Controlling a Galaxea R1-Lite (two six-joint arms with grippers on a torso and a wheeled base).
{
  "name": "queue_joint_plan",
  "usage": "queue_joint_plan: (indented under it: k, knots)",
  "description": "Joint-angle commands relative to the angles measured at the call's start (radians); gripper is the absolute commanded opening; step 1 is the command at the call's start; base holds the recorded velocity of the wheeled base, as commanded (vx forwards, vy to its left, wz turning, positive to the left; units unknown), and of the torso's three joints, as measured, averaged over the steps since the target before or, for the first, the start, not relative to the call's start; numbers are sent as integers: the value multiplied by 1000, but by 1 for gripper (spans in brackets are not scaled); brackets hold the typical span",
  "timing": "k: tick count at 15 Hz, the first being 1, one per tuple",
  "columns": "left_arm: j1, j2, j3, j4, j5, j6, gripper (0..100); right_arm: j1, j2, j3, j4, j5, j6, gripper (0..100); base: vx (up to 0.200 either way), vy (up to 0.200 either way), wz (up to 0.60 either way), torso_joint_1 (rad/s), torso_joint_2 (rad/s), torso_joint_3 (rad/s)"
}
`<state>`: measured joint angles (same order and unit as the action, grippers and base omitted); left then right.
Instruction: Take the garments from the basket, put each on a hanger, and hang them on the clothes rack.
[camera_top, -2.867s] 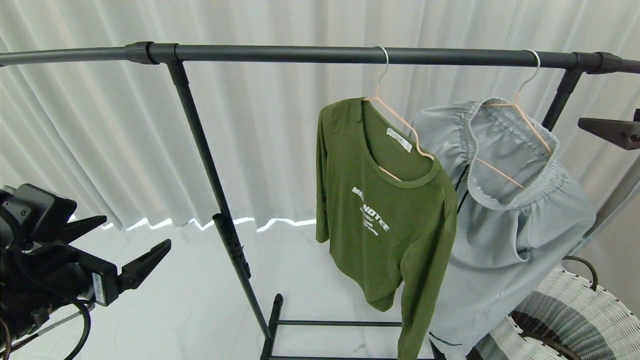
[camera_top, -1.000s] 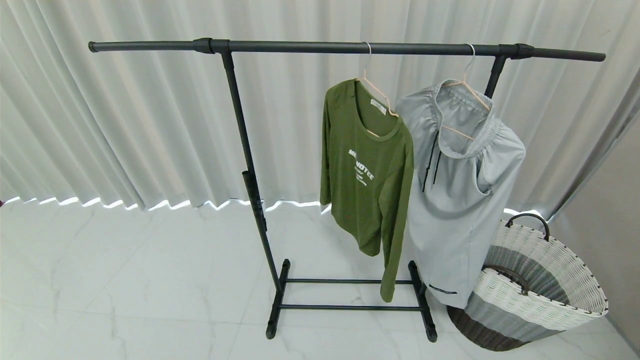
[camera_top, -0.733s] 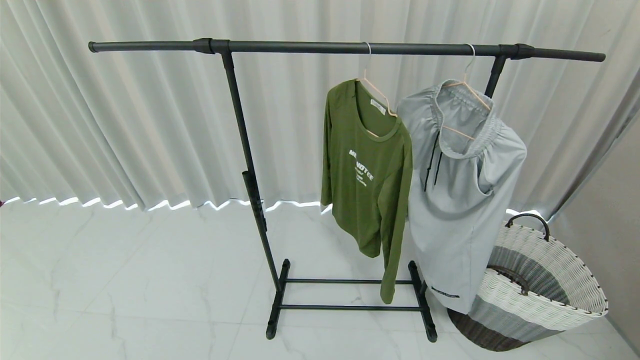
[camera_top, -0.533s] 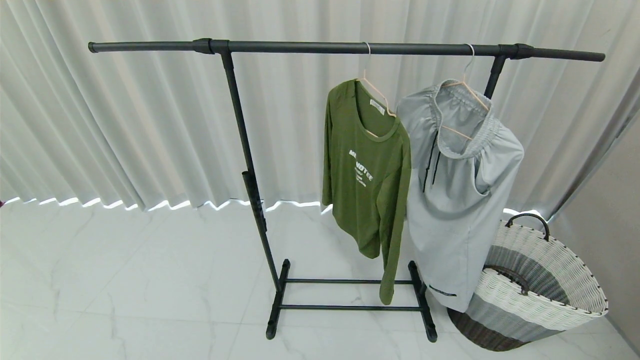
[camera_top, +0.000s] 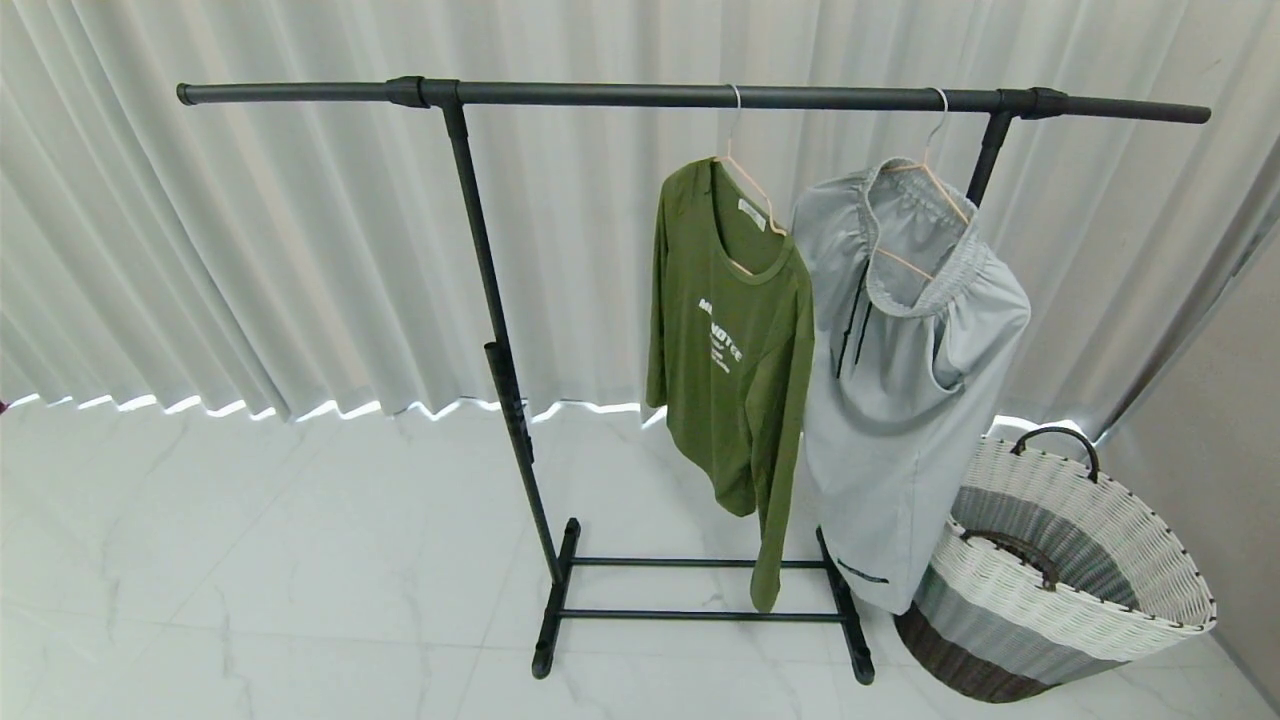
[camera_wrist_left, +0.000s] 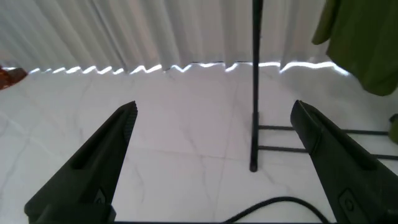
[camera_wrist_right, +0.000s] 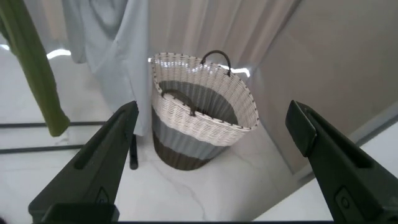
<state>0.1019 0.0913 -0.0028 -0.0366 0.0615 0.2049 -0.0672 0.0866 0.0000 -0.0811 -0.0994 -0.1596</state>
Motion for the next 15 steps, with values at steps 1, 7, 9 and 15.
queue_joint_plan:
  k: [1, 7, 9, 15]
  knots:
    - [-1, 5, 1, 0, -28, -13, 100, 15, -5, 0, 0, 9, 0, 100, 0, 0, 0, 0, 0, 0]
    - [-19, 2, 3, -9, -26, 5, 100, 75, -76, 0, 1, 52, 29, 100, 0, 0, 0, 0, 0, 0]
    - [-19, 2, 3, -9, 161, -41, 100, 70, -85, 0, 9, 9, 57, 100, 0, 0, 0, 0, 0, 0]
    - [-154, -10, 1, 0, 37, -58, 100, 70, -85, 0, 12, 4, 72, 100, 0, 0, 0, 0, 0, 0]
